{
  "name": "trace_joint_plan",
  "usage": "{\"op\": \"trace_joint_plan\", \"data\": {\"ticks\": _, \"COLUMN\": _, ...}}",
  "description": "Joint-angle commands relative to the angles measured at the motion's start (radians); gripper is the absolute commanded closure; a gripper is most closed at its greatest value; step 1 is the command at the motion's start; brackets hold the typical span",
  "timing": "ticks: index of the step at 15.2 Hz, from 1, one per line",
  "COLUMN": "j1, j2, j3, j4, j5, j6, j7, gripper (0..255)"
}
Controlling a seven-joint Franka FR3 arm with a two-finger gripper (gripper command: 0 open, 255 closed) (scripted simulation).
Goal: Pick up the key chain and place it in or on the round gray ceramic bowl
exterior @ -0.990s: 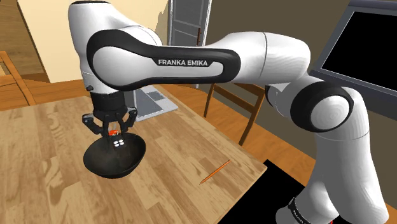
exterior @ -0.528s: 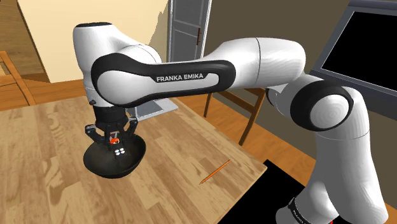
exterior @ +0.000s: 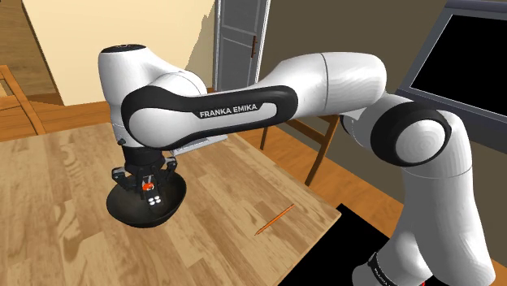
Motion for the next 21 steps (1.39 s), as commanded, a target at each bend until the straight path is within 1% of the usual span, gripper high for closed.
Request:
{"op": "trace_joint_plan", "data": {"ticks": 1, "j1": 0.000, "j2": 0.000, "j3": 0.000, "j4": 0.000, "j5": 0.000, "j6": 0.000, "j7": 0.000, "gripper": 255}}
{"op": "trace_joint_plan", "data": {"ticks": 3, "j1": 0.000, "j2": 0.000, "j3": 0.000, "j4": 0.000, "j5": 0.000, "j6": 0.000, "j7": 0.000, "gripper": 255}}
{"op": "trace_joint_plan", "data": {"ticks": 4, "j1": 0.000, "j2": 0.000, "j3": 0.000, "j4": 0.000, "j5": 0.000, "j6": 0.000, "j7": 0.000, "gripper": 0}}
{"op": "trace_joint_plan", "data": {"ticks": 9, "j1": 0.000, "j2": 0.000, "j3": 0.000, "j4": 0.000, "j5": 0.000, "j6": 0.000, "j7": 0.000, "gripper": 0}}
{"op": "trace_joint_plan", "data": {"ticks": 13, "j1": 0.017, "j2": 0.006, "j3": 0.002, "j4": 0.139, "j5": 0.001, "j6": -0.131, "j7": -0.008, "gripper": 0}}
{"op": "trace_joint_plan", "data": {"ticks": 21, "j1": 0.017, "j2": 0.006, "j3": 0.002, "j4": 0.138, "j5": 0.002, "j6": -0.130, "j7": -0.008, "gripper": 0}}
